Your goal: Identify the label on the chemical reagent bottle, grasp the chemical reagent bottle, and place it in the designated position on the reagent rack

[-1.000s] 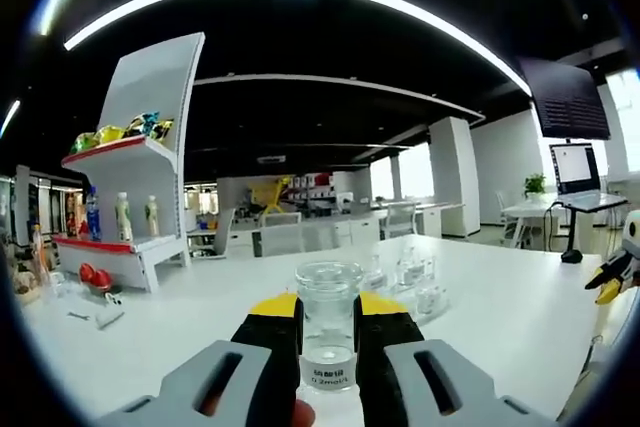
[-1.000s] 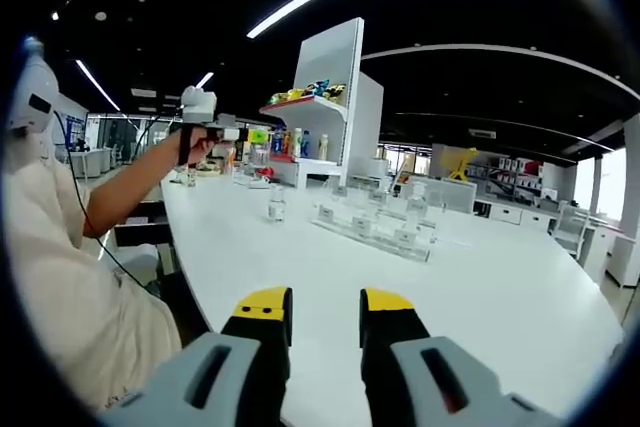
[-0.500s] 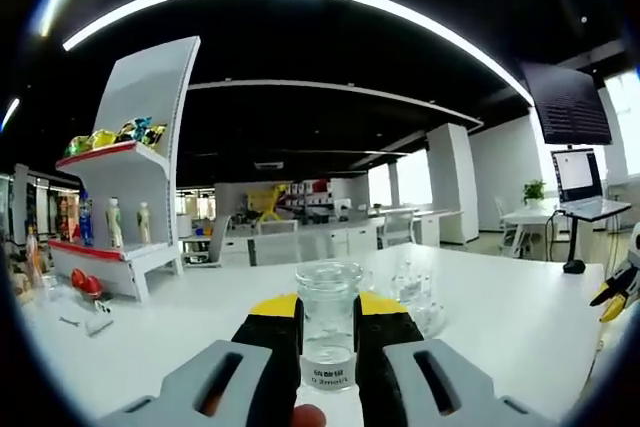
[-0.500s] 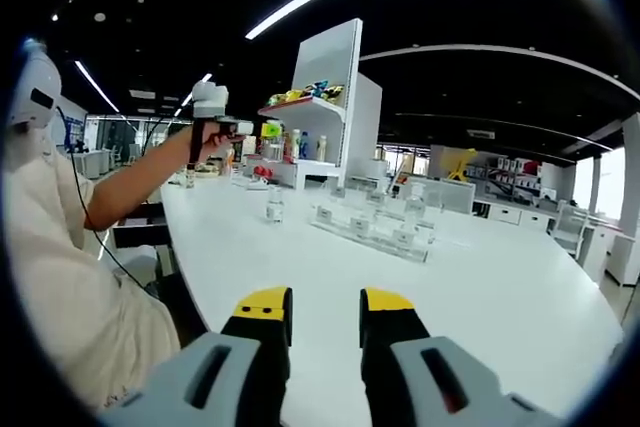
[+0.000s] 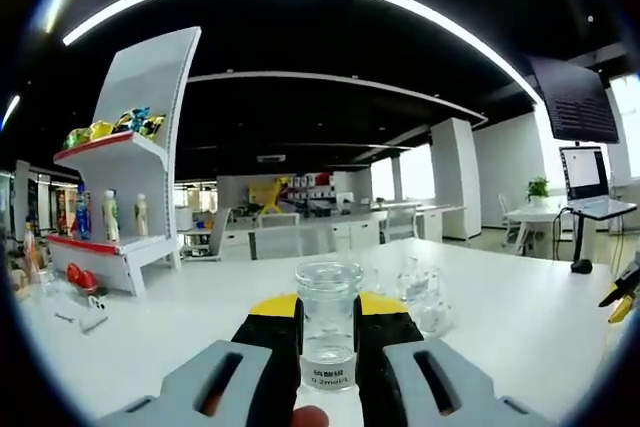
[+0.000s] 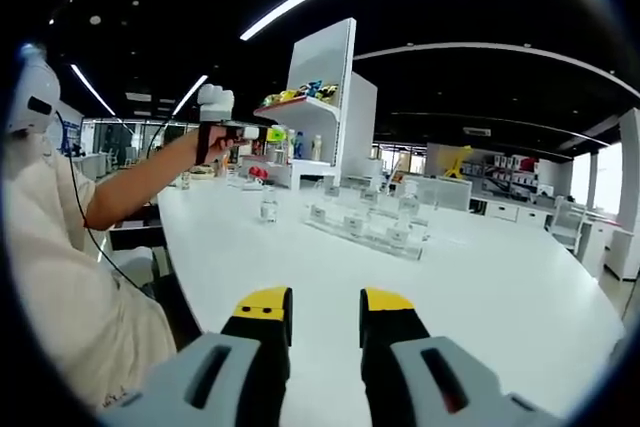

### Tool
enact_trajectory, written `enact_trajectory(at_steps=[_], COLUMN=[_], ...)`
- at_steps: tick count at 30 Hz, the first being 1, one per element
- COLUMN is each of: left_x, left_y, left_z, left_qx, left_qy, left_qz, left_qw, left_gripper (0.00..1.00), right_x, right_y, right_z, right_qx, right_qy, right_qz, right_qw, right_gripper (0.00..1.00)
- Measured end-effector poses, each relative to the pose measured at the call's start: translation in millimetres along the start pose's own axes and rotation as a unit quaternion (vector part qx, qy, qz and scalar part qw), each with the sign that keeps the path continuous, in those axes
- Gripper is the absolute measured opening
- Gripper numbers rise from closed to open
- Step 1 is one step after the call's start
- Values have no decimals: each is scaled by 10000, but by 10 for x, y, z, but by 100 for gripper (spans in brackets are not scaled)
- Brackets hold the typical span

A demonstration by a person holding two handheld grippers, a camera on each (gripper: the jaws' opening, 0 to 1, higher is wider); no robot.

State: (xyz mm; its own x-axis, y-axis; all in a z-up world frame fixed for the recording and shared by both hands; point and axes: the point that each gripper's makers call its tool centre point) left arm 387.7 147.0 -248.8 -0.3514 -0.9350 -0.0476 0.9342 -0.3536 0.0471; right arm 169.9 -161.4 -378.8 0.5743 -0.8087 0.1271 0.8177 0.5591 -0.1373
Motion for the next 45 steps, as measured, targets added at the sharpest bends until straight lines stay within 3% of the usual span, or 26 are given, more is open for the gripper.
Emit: enact_trajectory(at_steps=[13, 36, 38, 45], left_x=[57, -131, -91, -124], left_y=[288, 840, 802, 1054], left_z=[7, -36, -48, -79], left_qx=[9, 89, 75, 79], left_qy=[-34, -24, -30, -116], left_qz=[-83, 185, 197, 258], left_qw=[10000, 9998, 9998, 9996], left_gripper=[20, 20, 20, 20], right_x=[17, 146, 170, 177], right_y=[65, 206, 222, 278], right_z=[29, -71, -79, -107], right_qx=[-88, -239, -259, -298], right_qy=[31, 177, 190, 222], right_qz=[-49, 22, 25, 51], right_qw=[9999, 9996, 9995, 9993], right_gripper=[27, 27, 27, 27])
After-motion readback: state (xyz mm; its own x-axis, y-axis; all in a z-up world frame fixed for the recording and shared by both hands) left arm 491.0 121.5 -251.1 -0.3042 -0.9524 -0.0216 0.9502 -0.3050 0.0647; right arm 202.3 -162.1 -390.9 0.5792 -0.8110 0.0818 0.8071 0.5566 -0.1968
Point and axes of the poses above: the point that each gripper's makers call its tool centre point, and the gripper's own axes: y roughly forward along the fingers, x roughly to its right, z roughly out of its top, and after that the axes turned 1 degree about -x, right-handed
